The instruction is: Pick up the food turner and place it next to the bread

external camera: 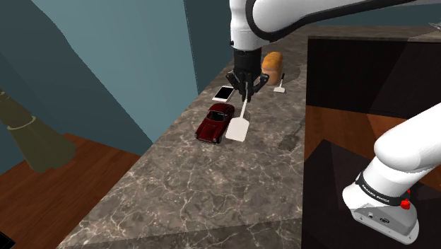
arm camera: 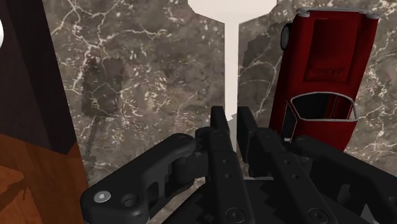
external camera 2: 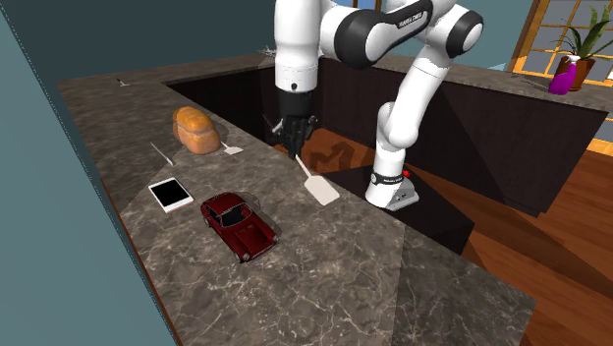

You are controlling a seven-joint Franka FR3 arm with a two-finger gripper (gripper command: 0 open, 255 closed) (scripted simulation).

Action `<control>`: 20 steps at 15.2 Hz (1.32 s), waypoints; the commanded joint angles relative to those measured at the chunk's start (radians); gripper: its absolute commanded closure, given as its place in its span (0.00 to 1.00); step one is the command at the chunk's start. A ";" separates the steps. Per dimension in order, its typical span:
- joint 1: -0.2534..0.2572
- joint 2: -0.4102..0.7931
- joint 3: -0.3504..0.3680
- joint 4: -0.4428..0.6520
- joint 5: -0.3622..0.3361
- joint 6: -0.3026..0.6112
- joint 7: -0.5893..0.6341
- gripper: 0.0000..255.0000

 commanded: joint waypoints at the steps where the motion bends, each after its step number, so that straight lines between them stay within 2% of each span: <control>1: -0.001 -0.001 -0.005 0.024 -0.001 -0.026 -0.001 1.00; 11: -0.070 -0.030 -0.191 -0.048 -0.039 0.000 -0.252 1.00; 20: -0.155 0.039 -0.325 -0.018 -0.105 0.027 -0.444 1.00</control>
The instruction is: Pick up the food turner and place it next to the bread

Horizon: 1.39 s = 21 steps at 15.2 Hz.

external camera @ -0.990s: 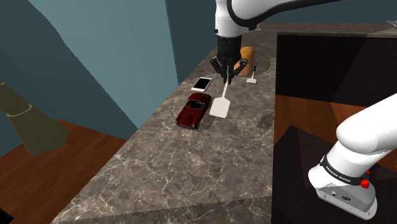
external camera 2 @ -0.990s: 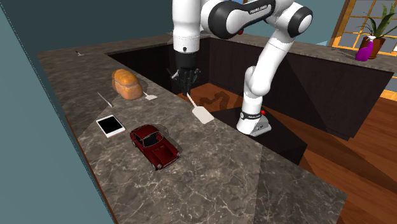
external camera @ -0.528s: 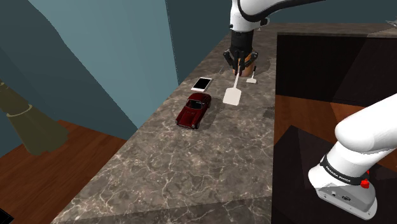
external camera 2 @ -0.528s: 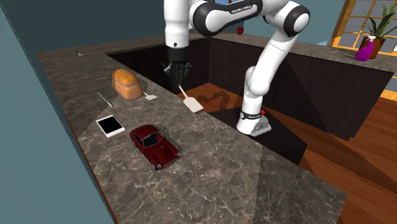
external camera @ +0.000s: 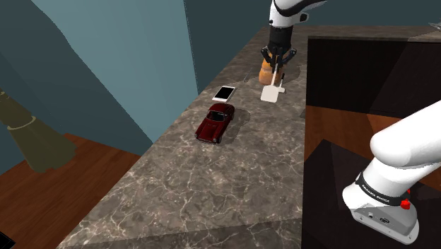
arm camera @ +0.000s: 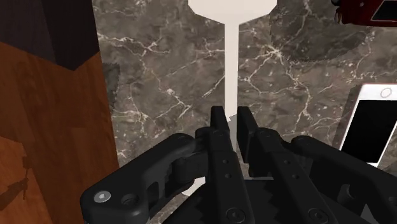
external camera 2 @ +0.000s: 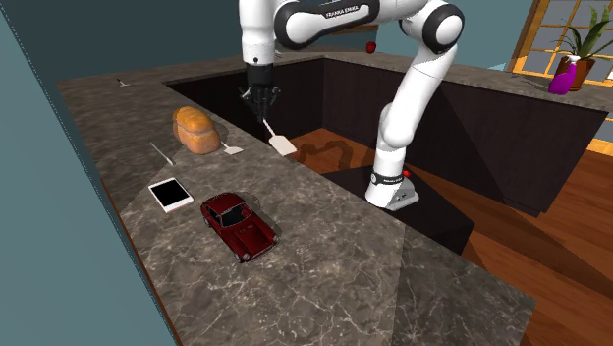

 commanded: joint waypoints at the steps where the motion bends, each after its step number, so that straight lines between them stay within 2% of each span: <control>1: -0.019 0.020 -0.028 0.012 -0.015 0.007 -0.043 1.00; 11: -0.114 0.191 -0.141 0.166 -0.084 0.018 -0.223 1.00; 21: -0.195 0.437 -0.225 0.451 -0.132 -0.021 -0.380 1.00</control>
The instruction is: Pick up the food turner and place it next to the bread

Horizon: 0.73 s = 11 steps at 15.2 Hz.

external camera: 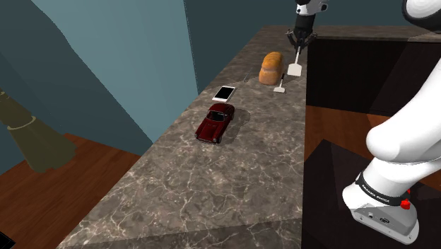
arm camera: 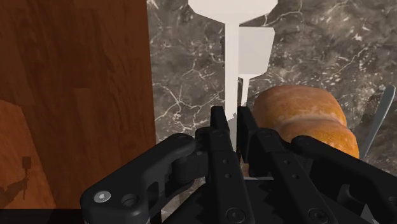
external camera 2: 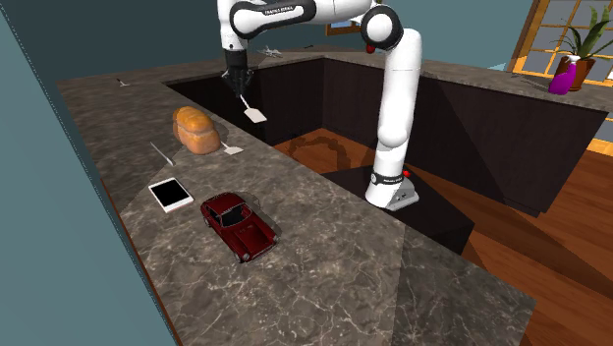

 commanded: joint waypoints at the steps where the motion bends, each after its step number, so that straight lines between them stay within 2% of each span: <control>1: -0.014 0.064 -0.014 0.084 -0.009 -0.020 -0.029 1.00; 3: -0.028 0.126 -0.026 0.167 -0.015 -0.040 -0.057 1.00; 4: -0.029 0.130 -0.027 0.172 -0.015 -0.041 -0.059 1.00; 11: -0.031 0.124 -0.028 0.070 -0.016 0.055 -0.056 1.00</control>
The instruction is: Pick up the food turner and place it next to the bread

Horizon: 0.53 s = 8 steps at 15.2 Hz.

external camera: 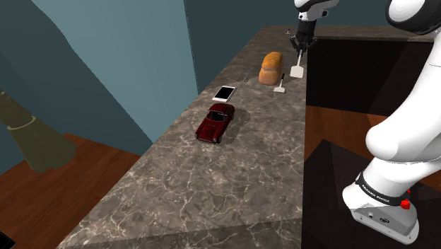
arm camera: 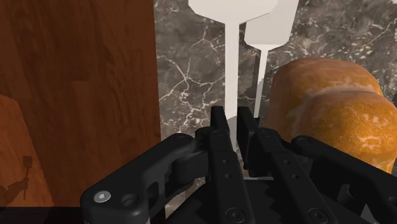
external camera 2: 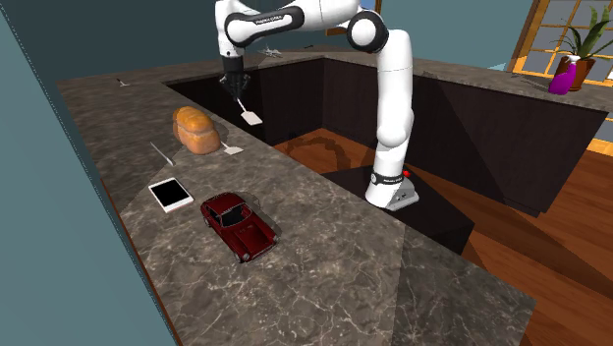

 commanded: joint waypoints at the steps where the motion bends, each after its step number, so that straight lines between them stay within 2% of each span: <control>1: -0.001 0.002 0.000 -0.026 -0.001 0.029 0.001 1.00; 8: -0.002 0.010 -0.002 -0.110 -0.004 0.120 0.006 1.00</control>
